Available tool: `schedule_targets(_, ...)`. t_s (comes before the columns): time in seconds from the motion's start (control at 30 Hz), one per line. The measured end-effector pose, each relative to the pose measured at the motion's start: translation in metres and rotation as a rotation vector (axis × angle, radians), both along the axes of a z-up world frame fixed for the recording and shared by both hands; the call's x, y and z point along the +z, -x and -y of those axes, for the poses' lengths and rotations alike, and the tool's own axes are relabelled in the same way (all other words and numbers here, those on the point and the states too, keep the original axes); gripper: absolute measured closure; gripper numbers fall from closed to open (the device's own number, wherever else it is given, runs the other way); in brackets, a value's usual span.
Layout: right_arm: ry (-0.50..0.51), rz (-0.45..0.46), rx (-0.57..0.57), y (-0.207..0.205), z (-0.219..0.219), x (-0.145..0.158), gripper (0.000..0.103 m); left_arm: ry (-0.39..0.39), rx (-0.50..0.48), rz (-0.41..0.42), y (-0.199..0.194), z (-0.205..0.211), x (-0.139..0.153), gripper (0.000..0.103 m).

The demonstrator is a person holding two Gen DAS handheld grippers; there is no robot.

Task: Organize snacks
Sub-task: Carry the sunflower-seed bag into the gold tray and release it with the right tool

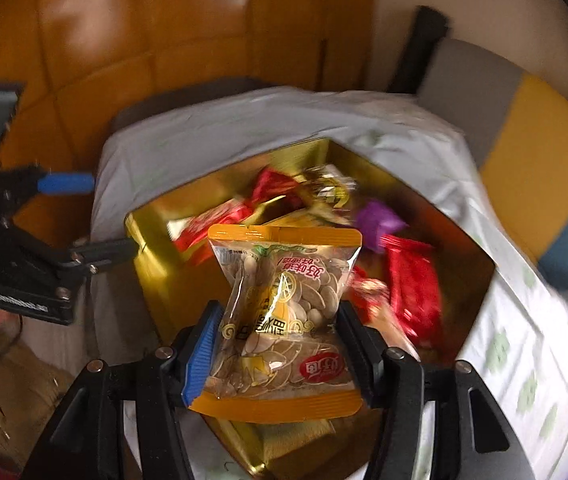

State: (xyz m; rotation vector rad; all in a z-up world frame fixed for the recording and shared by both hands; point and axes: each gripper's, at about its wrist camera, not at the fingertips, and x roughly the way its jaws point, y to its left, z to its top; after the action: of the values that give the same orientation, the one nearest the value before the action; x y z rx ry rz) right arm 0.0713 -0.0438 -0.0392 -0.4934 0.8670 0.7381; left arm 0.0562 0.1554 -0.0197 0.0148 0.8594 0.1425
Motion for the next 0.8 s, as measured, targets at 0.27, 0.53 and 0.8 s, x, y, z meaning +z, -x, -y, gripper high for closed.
schedule_targets(0.27,0.144,-0.128,0.191,-0.011,-0.048,-0.034,0.043,-0.02,0.025,0.016,0.012,-0.015,0.0,0.0)
schedule_targets(0.53,0.099,-0.236,0.118,-0.027,-0.047,-0.048,0.041,-0.006,0.04,-0.024,0.012,-0.018,-0.009,0.0)
schedule_targets(0.8,0.027,-0.193,0.03,-0.014,-0.012,-0.031,0.038,0.056,0.03,-0.045,0.011,-0.014,-0.012,0.0)
